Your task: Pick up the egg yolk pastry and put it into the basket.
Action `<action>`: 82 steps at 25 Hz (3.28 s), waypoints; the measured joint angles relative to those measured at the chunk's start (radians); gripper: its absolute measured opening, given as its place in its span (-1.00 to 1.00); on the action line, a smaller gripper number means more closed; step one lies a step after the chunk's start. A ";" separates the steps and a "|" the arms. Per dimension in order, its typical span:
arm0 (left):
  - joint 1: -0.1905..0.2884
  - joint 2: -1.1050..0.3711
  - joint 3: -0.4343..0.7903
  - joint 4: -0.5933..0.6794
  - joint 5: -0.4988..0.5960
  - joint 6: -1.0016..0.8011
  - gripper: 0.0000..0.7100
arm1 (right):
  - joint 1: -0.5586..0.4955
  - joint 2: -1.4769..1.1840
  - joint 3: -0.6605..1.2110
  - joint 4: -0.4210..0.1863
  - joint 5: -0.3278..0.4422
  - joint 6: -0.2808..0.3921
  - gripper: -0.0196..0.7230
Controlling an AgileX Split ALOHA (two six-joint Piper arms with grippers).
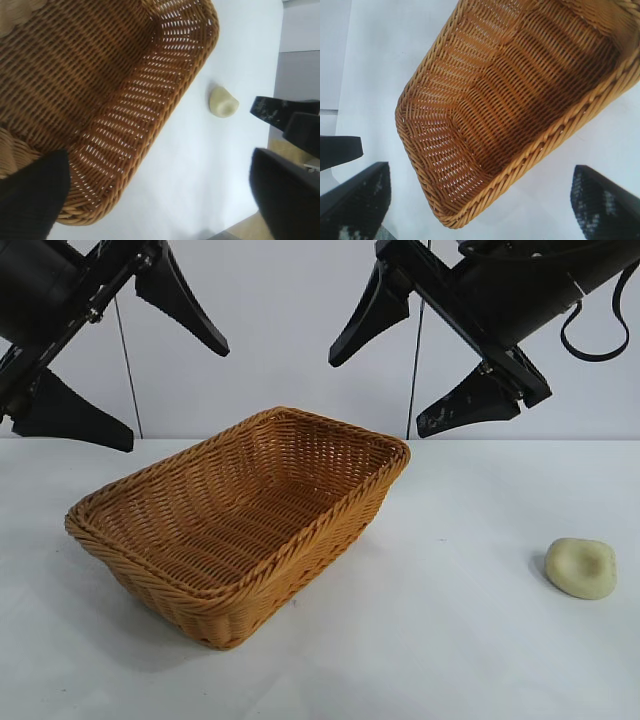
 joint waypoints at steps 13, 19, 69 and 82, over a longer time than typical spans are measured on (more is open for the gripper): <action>0.000 0.000 0.000 0.000 0.000 0.000 0.96 | 0.000 0.000 0.000 0.000 -0.001 0.000 0.92; 0.000 0.000 0.000 0.000 0.000 0.002 0.96 | 0.000 0.000 0.000 0.000 -0.001 0.000 0.92; -0.146 0.056 0.023 0.664 0.059 -1.027 0.96 | 0.000 0.000 0.000 0.000 -0.001 0.000 0.92; -0.151 0.272 0.023 0.596 -0.093 -1.094 0.96 | 0.000 0.000 0.000 0.000 -0.001 0.000 0.92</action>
